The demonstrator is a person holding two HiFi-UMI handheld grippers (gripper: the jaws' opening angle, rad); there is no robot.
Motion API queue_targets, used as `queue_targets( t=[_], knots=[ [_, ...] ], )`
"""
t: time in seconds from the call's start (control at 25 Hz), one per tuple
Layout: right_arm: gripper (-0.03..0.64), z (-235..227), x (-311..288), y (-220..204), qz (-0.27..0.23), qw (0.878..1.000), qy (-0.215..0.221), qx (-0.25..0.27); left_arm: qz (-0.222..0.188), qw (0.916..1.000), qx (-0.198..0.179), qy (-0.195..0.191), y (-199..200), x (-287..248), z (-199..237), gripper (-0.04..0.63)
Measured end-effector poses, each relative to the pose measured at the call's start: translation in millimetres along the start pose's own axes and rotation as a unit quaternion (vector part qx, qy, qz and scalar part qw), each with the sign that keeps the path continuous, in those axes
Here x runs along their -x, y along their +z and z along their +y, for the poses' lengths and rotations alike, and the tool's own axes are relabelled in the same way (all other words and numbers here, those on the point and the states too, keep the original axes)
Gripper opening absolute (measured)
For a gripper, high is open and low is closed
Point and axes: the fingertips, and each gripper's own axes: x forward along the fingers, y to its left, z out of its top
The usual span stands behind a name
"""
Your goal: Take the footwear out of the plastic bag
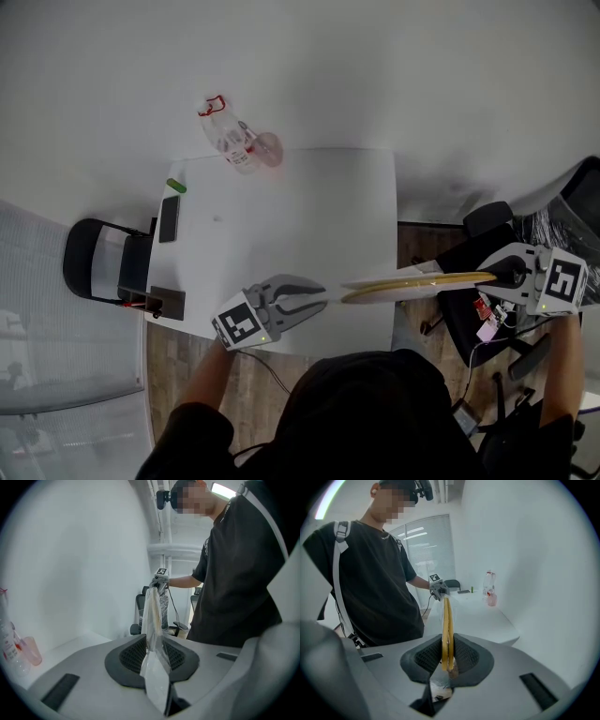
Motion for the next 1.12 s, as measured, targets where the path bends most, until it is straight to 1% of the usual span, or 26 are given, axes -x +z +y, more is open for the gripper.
queue_targets(
  t=[0.08, 0.2, 0.32, 0.44, 0.56, 0.72, 0.88, 1.0, 1.12],
  knots=[
    [0.066, 0, 3, 2, 0.000, 1.000, -0.001, -0.009, -0.003, 0.9999, 0.006, 0.009, -1, 2, 3, 0.059],
    [0.066, -5, 6, 8, -0.004, 0.999, -0.014, -0.034, -0.008, 0.9994, 0.019, 0.027, -3, 12, 12, 0.048],
    [0.066, -11, 14, 6, -0.002, 1.000, -0.015, -0.011, -0.017, 0.9972, 0.045, 0.056, -7, 21, 23, 0.040],
    [0.066, -12, 25, 4, -0.005, 1.000, -0.026, -0.013, -0.023, 0.9945, 0.070, 0.075, -11, 27, 27, 0.035],
    [0.066, -14, 33, 2, -0.008, 0.999, -0.038, -0.018, -0.026, 0.9935, 0.078, 0.079, -13, 27, 29, 0.032],
    [0.066, -14, 39, -3, -0.011, 0.999, -0.041, -0.025, -0.014, 0.9918, 0.090, 0.090, -24, 29, 31, 0.029],
    [0.066, -13, 43, -5, -0.015, 0.999, -0.039, -0.027, -0.034, 0.9921, 0.089, 0.082, -14, 25, 28, 0.027],
    [0.066, -13, 46, -5, -0.017, 0.999, -0.039, -0.029, -0.024, 0.9915, 0.093, 0.087, -16, 26, 29, 0.026],
    [0.066, -14, 47, -4, -0.018, 0.999, -0.039, -0.028, -0.023, 0.9914, 0.091, 0.091, -16, 29, 30, 0.026]
  ],
)
